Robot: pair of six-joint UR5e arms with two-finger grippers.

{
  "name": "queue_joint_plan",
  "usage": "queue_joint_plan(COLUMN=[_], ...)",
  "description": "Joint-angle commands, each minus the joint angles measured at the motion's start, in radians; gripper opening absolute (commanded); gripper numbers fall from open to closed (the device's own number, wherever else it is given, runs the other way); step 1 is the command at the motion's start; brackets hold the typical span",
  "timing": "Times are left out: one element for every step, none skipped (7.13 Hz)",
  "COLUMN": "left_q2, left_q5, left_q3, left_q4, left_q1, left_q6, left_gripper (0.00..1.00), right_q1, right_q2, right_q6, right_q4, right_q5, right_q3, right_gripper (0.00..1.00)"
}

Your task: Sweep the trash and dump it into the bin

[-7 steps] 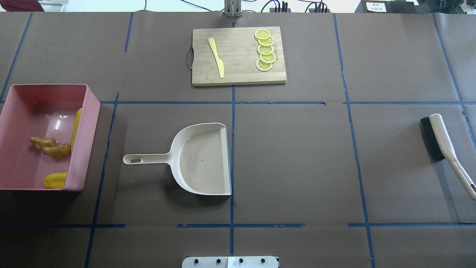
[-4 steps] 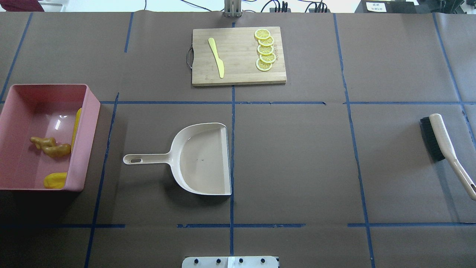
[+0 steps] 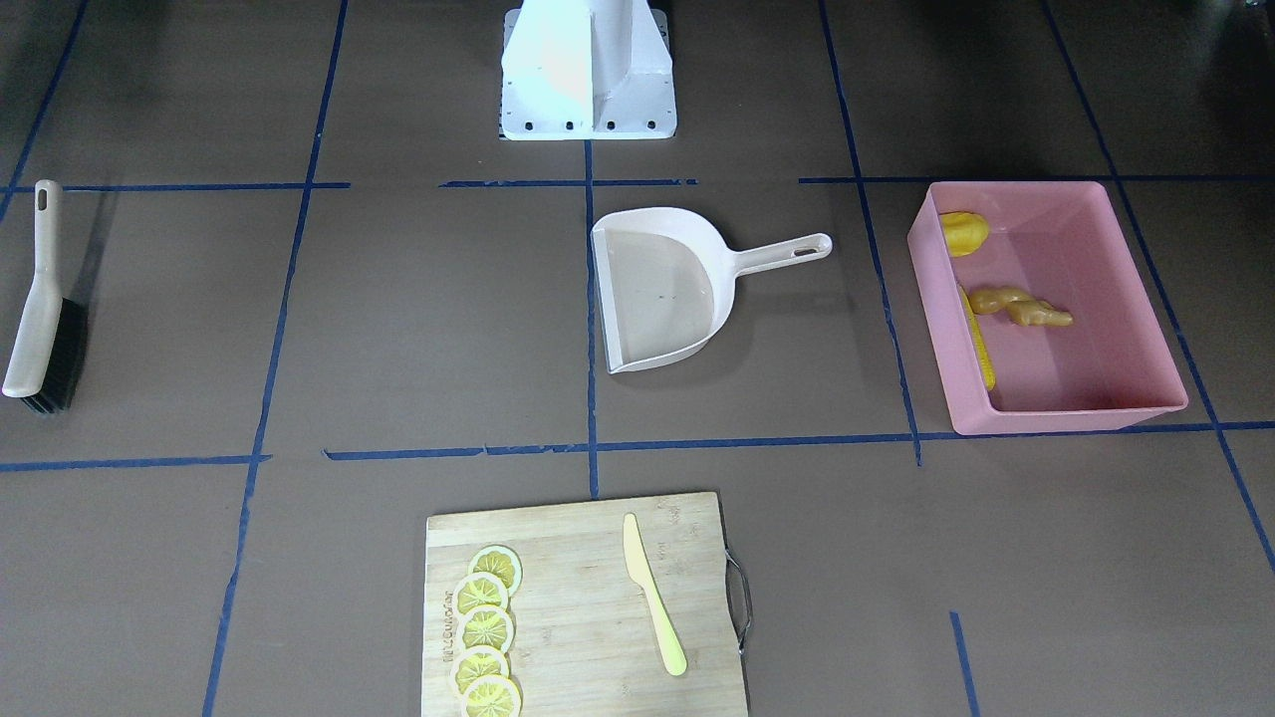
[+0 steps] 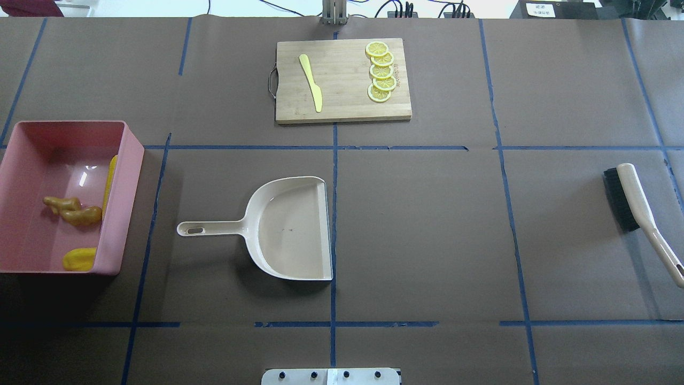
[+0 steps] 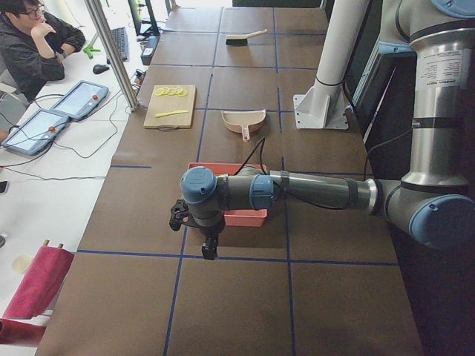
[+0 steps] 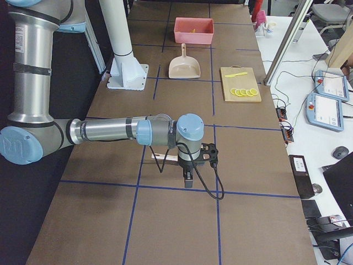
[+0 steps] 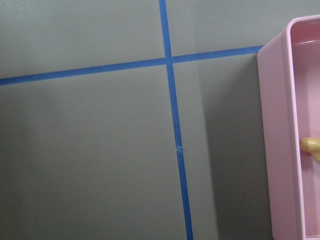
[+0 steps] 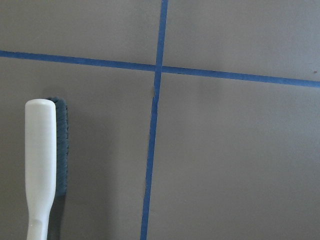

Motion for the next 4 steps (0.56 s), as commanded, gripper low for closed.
queue_joint_plan(left_q2=[0.001,0.002,0.002,0.002], left_q5=[0.002,0.002,0.002,0.003], left_q3=[-0.004,-0.004,-0.004,-0.002], left_q4=[-0.002,-0.002,-0.002,-0.002], left_q1=[-0.001,0.001,0.001,0.001], left_q6=[-0.001,0.001,0.001,0.001], left_gripper=[1.00,1.00,1.00,1.00], right_q1=[-0.002,-0.003,-0.006,-0.008], right_q2=[0.000,0.000,-0.001,-0.001], right_q6=[0.000,0.000,0.000,0.000], right_q4=[0.000,0.000,0.000,0.000], right_q5=[0.001,0.004,0.004,0.005], right_q3=[-0.002,-0.001,-0.001,-0.002], right_gripper=[1.00,1.00,1.00,1.00])
